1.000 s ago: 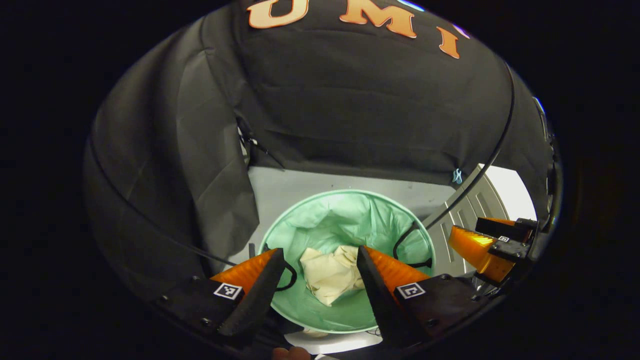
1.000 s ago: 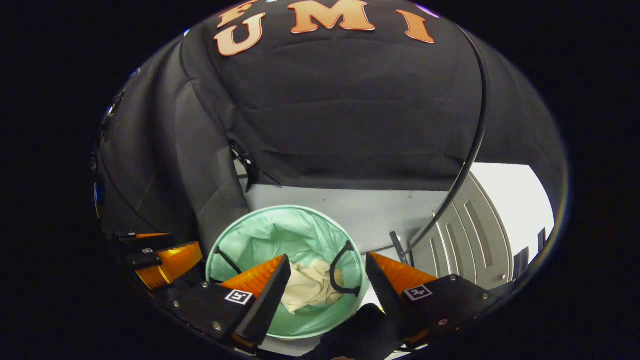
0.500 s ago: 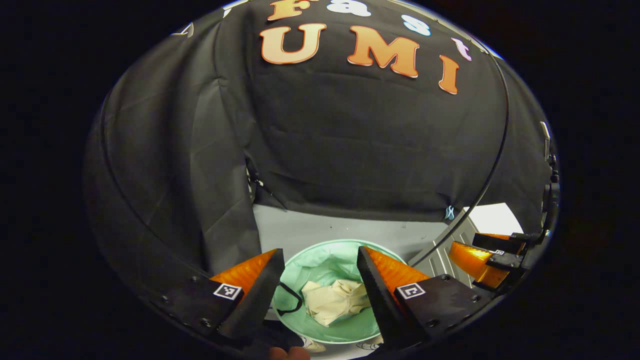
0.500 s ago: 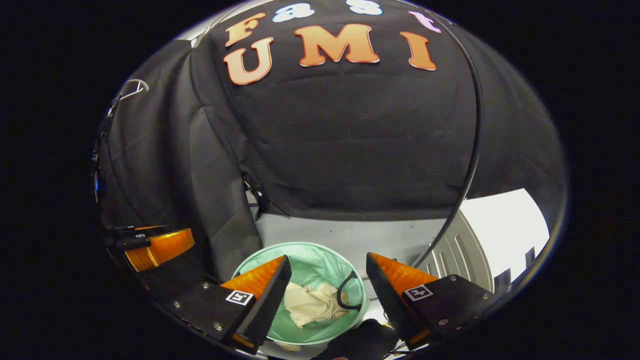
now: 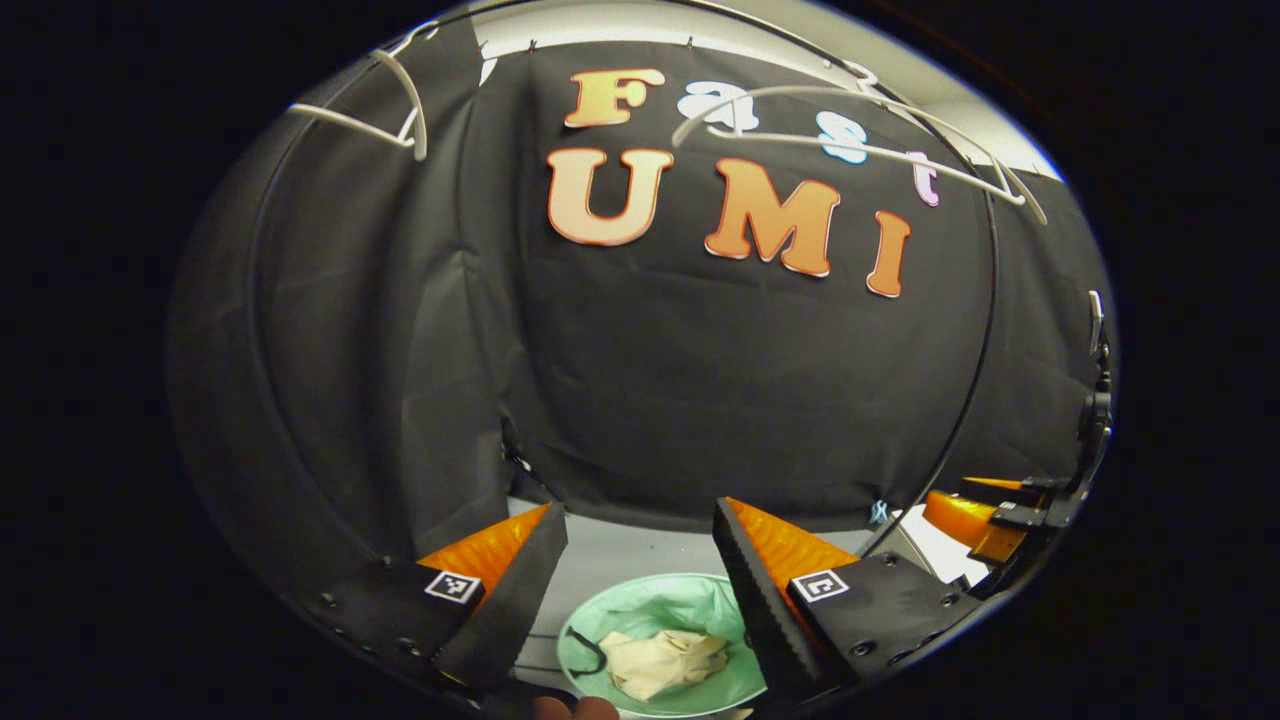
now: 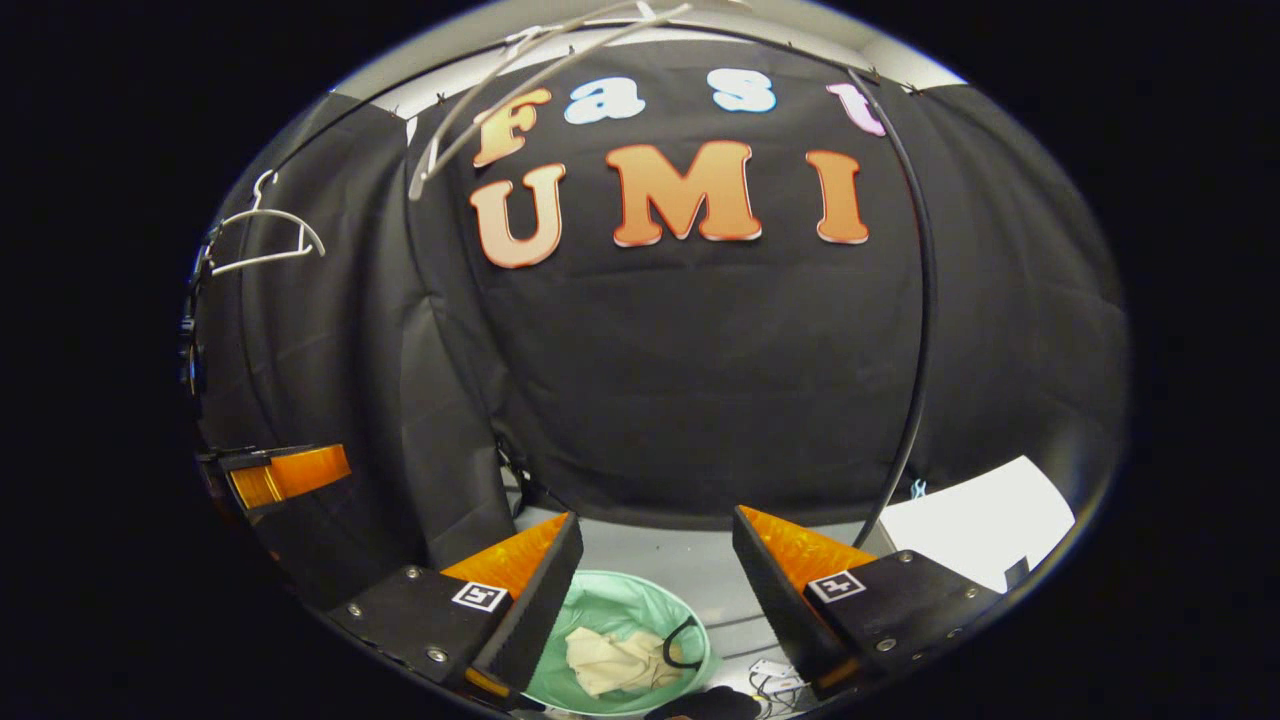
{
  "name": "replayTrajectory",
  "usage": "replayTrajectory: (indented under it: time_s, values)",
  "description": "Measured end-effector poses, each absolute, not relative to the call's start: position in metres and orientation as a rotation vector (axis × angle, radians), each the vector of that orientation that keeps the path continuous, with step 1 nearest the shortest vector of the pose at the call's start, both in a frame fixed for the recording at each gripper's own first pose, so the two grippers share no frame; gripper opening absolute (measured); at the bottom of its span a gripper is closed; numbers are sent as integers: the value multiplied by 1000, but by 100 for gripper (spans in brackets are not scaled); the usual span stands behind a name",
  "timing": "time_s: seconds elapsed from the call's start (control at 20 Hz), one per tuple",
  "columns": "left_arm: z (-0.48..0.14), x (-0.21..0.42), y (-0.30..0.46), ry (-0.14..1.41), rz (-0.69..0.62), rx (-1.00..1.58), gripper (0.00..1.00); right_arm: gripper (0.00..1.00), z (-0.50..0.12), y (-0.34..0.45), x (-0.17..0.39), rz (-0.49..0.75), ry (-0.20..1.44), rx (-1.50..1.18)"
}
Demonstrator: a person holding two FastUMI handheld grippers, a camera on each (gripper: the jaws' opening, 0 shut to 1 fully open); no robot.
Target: Grasp the clothes on the hanger with both hands and then place them into the laundry hamper below.
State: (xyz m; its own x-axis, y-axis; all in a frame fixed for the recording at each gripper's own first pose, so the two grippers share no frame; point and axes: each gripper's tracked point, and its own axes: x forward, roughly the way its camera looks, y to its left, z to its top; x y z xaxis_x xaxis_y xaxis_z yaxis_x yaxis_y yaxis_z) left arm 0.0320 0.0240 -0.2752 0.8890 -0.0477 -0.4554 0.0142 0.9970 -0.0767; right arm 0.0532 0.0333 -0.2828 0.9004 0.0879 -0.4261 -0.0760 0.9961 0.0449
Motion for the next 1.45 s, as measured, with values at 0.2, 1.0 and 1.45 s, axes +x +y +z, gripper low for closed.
replayTrajectory:
  time_s: [0.2,1.0,1.45]
  values:
    - [-231,33,43,384,-23,-129,97,93,-216,21,56,85,323,17]
    - [-97,-2,64,55,26,-59,94,96,-98,-11,23,80,94,-18]
    - [-96,-5,53,52,18,-88,94,93,-107,-19,22,64,105,-13]
